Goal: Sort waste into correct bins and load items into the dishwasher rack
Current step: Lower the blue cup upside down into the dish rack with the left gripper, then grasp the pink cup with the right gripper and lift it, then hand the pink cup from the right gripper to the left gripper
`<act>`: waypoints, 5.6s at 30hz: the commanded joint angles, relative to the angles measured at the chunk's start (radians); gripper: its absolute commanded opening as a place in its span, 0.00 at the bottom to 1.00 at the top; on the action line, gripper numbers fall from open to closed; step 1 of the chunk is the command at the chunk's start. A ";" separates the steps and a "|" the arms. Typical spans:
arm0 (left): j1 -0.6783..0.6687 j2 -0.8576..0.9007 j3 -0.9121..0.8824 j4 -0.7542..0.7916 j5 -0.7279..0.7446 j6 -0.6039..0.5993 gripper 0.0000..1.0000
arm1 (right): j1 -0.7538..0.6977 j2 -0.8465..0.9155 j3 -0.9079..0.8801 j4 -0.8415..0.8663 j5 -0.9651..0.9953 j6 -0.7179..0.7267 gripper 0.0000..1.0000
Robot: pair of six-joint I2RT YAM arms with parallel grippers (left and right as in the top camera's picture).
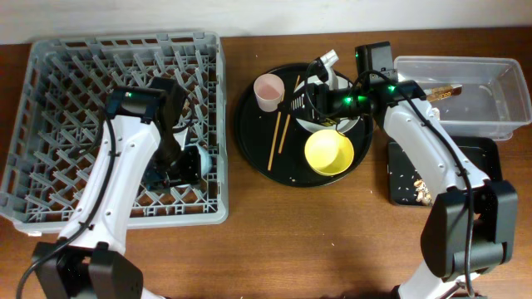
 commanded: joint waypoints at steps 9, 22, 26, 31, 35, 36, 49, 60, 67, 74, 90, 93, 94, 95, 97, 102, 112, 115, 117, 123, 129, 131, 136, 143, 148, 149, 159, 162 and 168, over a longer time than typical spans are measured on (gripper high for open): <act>0.000 0.001 -0.061 0.116 -0.003 0.015 0.45 | -0.002 -0.010 0.004 -0.012 0.005 -0.018 0.83; 0.000 0.007 -0.116 0.378 -0.003 0.015 0.64 | -0.002 -0.010 0.004 -0.016 0.005 -0.026 0.83; 0.000 0.007 -0.116 0.512 -0.003 0.015 0.65 | -0.002 -0.010 0.004 -0.032 0.005 -0.045 0.83; 0.000 0.005 -0.020 0.481 0.005 0.015 0.72 | -0.002 -0.010 0.004 -0.042 0.005 -0.056 0.83; 0.001 -0.038 0.135 0.102 -0.037 -0.034 0.73 | -0.002 -0.010 0.004 -0.049 0.005 -0.070 0.83; 0.000 -0.047 0.124 0.072 -0.037 -0.034 0.73 | -0.002 -0.010 0.004 -0.049 0.005 -0.071 0.83; 0.000 -0.046 -0.188 0.413 0.000 -0.038 0.73 | -0.002 -0.010 0.004 -0.050 0.005 -0.071 0.83; 0.001 -0.046 -0.095 0.593 0.095 -0.029 0.73 | -0.001 -0.010 0.036 -0.046 0.256 -0.012 0.66; 0.001 -0.046 0.098 0.529 -0.042 -0.029 0.82 | 0.134 0.043 0.375 -0.195 0.932 0.014 0.70; 0.001 -0.046 0.097 0.509 -0.161 -0.029 0.82 | 0.209 0.325 0.457 -0.125 1.003 0.094 0.69; 0.001 -0.036 0.097 0.480 -0.128 -0.030 0.83 | 0.187 0.403 0.472 -0.130 0.800 0.088 0.04; 0.001 -0.036 0.097 0.481 -0.011 -0.029 0.95 | 0.092 0.286 0.500 -0.227 0.436 0.048 0.04; 0.001 -0.035 0.097 0.484 0.060 -0.029 0.99 | 0.046 0.246 0.500 -0.237 0.217 -0.012 0.04; 0.001 -0.035 0.097 0.493 0.128 -0.029 0.99 | 0.015 0.225 0.500 -0.248 0.086 -0.026 0.04; 0.001 -0.033 0.097 0.518 0.247 0.006 0.99 | -0.024 0.214 0.500 -0.290 -0.086 -0.081 0.04; 0.058 -0.012 0.097 0.582 0.623 0.025 0.99 | -0.027 0.215 0.497 -0.399 -0.307 -0.258 0.04; 0.103 0.006 0.097 0.619 1.144 0.136 0.99 | 0.006 0.217 0.497 -0.353 -0.315 -0.261 0.04; 0.103 0.006 0.097 0.619 1.151 0.137 0.99 | -0.010 0.217 0.497 -0.328 -0.312 -0.249 0.04; 0.103 0.006 0.097 0.620 1.150 0.137 0.99 | -0.037 0.217 0.497 -0.330 -0.312 -0.249 0.04; 0.114 0.007 0.097 0.638 1.143 0.139 0.99 | -0.045 0.217 0.497 -0.325 -0.346 -0.242 0.04; 0.112 0.007 0.097 0.640 1.151 0.138 0.99 | 0.066 0.217 0.497 -0.178 -0.302 -0.105 0.04; 0.112 0.007 0.097 0.640 1.151 0.138 0.99 | 0.095 0.218 0.497 -0.143 -0.274 -0.068 0.04; 0.112 0.007 0.097 0.640 1.158 0.138 0.98 | 0.150 0.222 0.497 -0.139 -0.258 -0.064 0.04; 0.114 0.006 0.097 0.641 1.142 0.138 0.68 | 0.150 0.222 0.492 -0.198 -0.205 -0.069 0.04; 0.114 0.006 0.097 0.645 1.066 0.138 0.56 | 0.150 0.222 0.492 -0.201 -0.200 -0.069 0.04; 0.114 0.006 0.097 0.647 1.047 0.138 0.56 | 0.150 0.222 0.492 -0.208 -0.192 -0.069 0.04; 0.114 0.006 0.097 0.906 1.019 -0.126 0.87 | 0.150 0.222 0.492 -0.081 -0.179 0.056 0.04; 0.114 0.006 0.097 0.907 1.046 -0.147 0.76 | 0.150 0.222 0.492 0.006 -0.179 0.119 0.04; 0.114 0.006 0.097 0.907 1.070 -0.146 0.62 | 0.150 0.222 0.492 0.008 -0.179 0.118 0.05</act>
